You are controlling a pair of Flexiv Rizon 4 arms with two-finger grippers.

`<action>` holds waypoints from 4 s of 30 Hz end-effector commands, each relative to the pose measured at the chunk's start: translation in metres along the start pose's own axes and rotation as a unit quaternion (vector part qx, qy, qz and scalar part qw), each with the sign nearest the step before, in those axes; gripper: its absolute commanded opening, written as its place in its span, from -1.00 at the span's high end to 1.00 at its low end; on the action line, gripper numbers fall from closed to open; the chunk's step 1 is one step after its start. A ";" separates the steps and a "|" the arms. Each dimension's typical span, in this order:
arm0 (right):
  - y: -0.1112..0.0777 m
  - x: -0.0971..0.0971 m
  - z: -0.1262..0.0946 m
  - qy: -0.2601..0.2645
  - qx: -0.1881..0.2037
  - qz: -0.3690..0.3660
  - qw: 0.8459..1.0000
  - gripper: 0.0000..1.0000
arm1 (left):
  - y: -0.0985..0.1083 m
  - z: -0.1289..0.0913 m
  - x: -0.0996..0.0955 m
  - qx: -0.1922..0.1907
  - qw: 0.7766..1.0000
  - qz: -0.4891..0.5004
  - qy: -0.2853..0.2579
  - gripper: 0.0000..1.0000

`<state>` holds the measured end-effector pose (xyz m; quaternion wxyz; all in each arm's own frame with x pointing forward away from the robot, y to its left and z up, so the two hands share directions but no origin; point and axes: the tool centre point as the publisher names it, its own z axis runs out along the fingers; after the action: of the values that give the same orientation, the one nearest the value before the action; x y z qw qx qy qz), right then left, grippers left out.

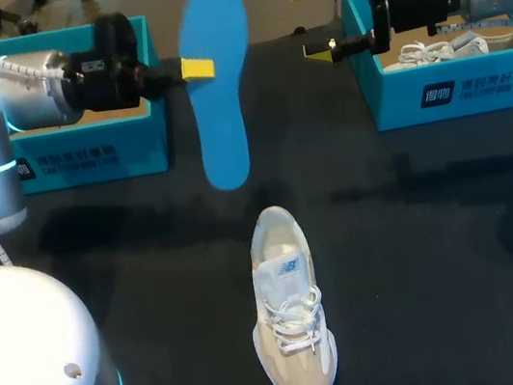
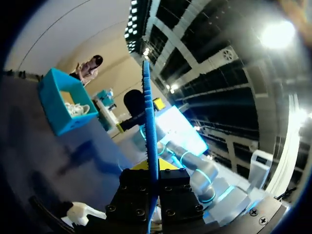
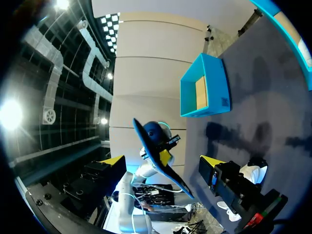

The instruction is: Take the shoe out of the shoebox, open the shoe tongue, remove and reinsert the insole, then place the shoe into the shoebox

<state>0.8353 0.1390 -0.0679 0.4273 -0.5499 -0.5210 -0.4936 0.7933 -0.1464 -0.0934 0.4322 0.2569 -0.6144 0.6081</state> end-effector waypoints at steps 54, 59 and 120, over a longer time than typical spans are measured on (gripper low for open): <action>0.001 0.004 0.000 -0.036 -0.004 -0.003 0.999 -1.00 | 0.010 0.002 -0.044 0.097 0.960 -0.260 -0.045 1.00; -0.002 0.018 -0.001 -0.102 -0.008 -0.026 0.994 -1.00 | 0.010 0.002 -0.044 0.097 0.960 -0.260 -0.045 1.00; -0.068 0.082 0.115 -0.669 0.051 -0.008 0.742 -1.00 | 0.010 0.002 -0.044 0.097 0.960 -0.260 -0.045 1.00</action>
<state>0.7733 0.2621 -0.0093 0.0775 -0.7098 -0.6972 -0.0633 0.8072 -0.1568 -0.1365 0.5216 0.4734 -0.4829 0.5203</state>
